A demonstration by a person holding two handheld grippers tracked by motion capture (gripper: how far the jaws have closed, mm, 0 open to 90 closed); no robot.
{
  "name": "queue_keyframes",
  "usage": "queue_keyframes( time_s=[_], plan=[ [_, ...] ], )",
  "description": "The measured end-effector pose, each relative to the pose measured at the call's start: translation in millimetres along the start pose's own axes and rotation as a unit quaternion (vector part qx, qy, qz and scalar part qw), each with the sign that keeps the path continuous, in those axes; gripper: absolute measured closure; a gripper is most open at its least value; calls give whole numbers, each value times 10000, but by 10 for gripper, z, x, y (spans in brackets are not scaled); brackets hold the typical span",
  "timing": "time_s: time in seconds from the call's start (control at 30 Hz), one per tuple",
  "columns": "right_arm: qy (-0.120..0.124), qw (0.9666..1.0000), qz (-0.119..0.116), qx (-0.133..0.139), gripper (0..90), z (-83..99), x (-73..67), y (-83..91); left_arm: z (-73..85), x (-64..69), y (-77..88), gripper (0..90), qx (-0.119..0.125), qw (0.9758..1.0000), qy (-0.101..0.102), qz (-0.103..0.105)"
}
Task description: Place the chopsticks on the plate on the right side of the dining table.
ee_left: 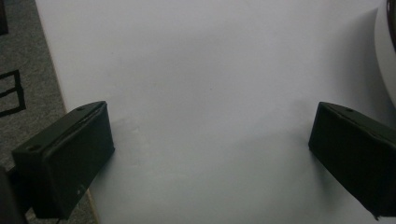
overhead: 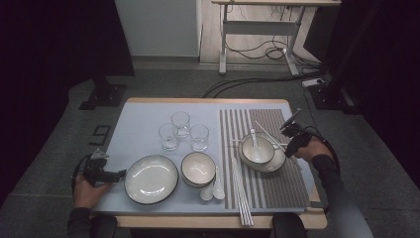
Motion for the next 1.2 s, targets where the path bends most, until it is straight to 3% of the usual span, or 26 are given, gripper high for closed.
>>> queue_keyframes(
  time_s=[0.57, 1.2],
  plan=[
    [142, 9997, -141, -167, 844, -19, -25, -304, 0, 0, -1, 0, 2, 10000, -3, -2],
    [231, 9992, -296, -113, 835, -46, -79, -385, 1, 0, 0, 0, 1, 10000, -2, -3]
  ],
)
Point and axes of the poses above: each handheld gripper's, and its own axes: y roughly backward along the jaws, z roughly out of its underside, x roughly to its right, the point moved 4 cm from there along -y, roughly forward along the jaws, and after that the axes turned 12 degrees about x, right-handed, at the moved point
